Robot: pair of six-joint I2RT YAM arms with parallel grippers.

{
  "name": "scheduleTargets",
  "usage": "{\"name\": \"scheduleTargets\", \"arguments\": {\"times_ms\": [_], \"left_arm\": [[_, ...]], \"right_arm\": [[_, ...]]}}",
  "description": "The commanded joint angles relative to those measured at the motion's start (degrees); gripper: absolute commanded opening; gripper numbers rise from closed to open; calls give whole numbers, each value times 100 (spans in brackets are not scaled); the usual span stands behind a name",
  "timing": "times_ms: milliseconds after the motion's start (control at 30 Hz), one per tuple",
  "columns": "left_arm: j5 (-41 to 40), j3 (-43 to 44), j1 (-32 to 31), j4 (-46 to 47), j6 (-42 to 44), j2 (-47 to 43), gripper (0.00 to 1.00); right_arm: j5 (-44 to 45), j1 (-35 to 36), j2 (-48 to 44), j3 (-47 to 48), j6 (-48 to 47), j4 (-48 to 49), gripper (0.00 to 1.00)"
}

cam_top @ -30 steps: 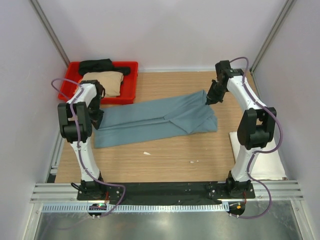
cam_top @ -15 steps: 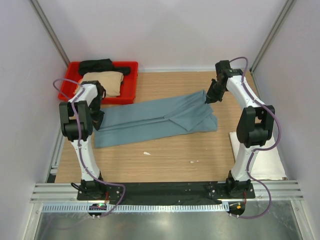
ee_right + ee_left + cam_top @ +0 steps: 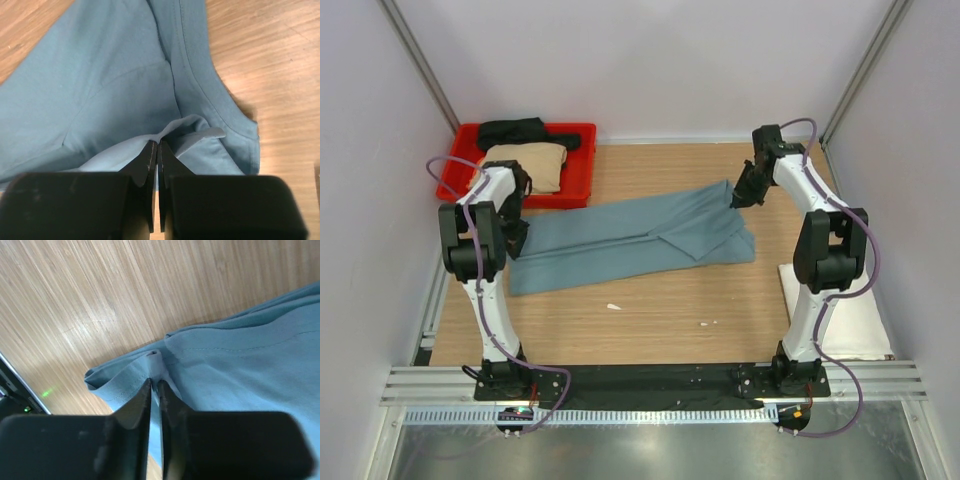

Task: Fold and stack the t-shirts
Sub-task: Fold the tshirt

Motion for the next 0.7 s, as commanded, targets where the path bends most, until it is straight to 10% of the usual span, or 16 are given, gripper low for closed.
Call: {"name": "scheduleTargets", "arguments": {"times_ms": [0,300,467,667], "left_arm": [[-386,262,-59,-551,49,-15,14],[-1318,131,-445,-560,444,-1376,68],[-1083,-875,-743,-106,936,-2615,64],[991,-3065,-797,2127,1683,-4092,36]], "right_arm": [[-61,-73,107,-272,150,605,7],[359,58,-323,-378,-191,827,53],[545,575,-806,-386,-639,589,60],[-532,1751,-1176,-1018,-395,1168,58]]}}
